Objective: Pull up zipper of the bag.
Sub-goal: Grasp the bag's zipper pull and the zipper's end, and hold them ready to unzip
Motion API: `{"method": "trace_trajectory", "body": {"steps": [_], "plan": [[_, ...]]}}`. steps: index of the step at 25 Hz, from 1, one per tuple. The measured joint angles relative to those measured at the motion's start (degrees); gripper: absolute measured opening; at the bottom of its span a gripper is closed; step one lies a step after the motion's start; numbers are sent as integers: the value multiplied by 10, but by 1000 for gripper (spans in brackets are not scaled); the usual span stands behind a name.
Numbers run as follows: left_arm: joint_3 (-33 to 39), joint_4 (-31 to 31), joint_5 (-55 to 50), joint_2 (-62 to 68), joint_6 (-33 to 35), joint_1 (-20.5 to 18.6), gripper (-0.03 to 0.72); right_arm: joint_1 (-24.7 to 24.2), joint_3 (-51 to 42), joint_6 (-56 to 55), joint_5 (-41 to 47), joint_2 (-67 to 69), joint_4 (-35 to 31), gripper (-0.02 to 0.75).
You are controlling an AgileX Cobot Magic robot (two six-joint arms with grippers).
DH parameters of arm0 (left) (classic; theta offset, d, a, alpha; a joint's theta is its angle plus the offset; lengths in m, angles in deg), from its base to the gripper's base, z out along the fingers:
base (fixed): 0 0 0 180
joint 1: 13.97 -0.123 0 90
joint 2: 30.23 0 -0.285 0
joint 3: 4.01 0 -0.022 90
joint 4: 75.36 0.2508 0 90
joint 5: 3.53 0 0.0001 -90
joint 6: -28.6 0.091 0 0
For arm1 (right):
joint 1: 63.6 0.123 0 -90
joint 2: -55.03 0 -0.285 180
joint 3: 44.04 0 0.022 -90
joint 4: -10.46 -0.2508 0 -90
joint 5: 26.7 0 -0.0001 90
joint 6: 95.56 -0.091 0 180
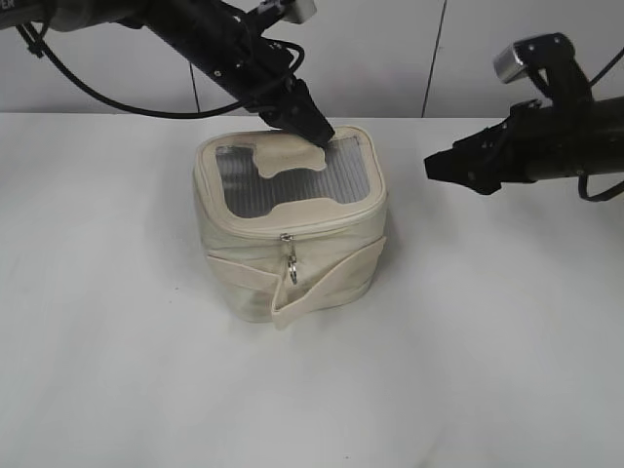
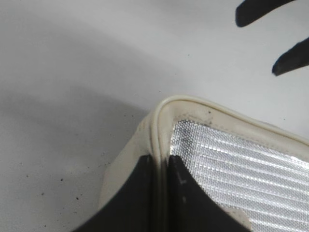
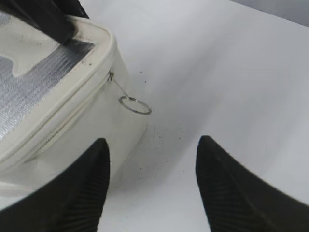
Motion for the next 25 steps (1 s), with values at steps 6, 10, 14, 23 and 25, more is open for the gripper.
{"method": "trace_trajectory", "body": {"steps": [6,10,14,23,25], "plan": [[0,2,-1,0,-3,0,41,1,5,145,39,79,-90,452],[0,2,-3,0,-3,0,41,1,33,172,61,126,-103,452],[0,2,-7,0,-3,0,41,1,48,175,92,150,-110,452],[-3,23,-7,0,17,19,41,35,50,176,94,162,-103,452],[-3,28,-5,0,18,23,41,36,50,176,90,162,-102,452]]}}
